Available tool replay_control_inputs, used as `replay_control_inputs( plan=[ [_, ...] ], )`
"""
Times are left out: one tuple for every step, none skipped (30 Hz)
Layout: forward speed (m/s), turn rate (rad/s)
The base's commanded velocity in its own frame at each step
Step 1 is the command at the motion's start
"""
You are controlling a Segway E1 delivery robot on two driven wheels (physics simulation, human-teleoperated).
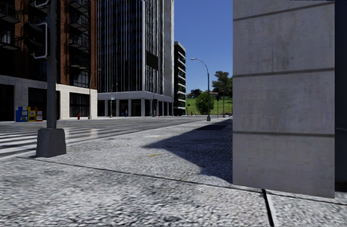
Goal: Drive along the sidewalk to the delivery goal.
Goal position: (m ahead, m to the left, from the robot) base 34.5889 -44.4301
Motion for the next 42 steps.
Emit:
replay_control_inputs(
  plan=[
    [2.00, 0.31],
    [2.00, 0.31],
    [2.00, 0.31],
    [2.00, 0.31],
    [2.00, 0.31],
    [2.00, 0.31],
    [2.00, 0.31],
    [2.00, 0.31],
    [2.00, 0.31],
    [2.00, 0.31],
    [2.00, 0.30],
    [2.00, 0.19],
    [2.00, 0.02],
    [2.00, 0.02],
    [2.00, 0.00],
    [2.00, 0.00],
    [2.00, 0.00],
    [2.00, 0.00],
    [2.00, 0.00],
    [2.00, 0.00],
    [2.00, 0.00],
    [2.00, 0.00],
    [2.00, -0.09],
    [2.00, -0.09],
    [2.00, -0.18],
    [2.00, -0.21],
    [2.00, -0.21],
    [2.00, -0.22],
    [2.00, -0.22],
    [2.00, -0.23],
    [2.00, -0.30],
    [2.00, -0.37],
    [2.00, -0.40],
    [2.00, -0.40],
    [2.00, -0.40],
    [2.00, -0.40],
    [2.00, -0.41],
    [2.00, -0.41],
    [2.00, -0.41],
    [2.00, -0.41],
    [2.00, -0.41],
    [2.00, -0.41]
  ],
)
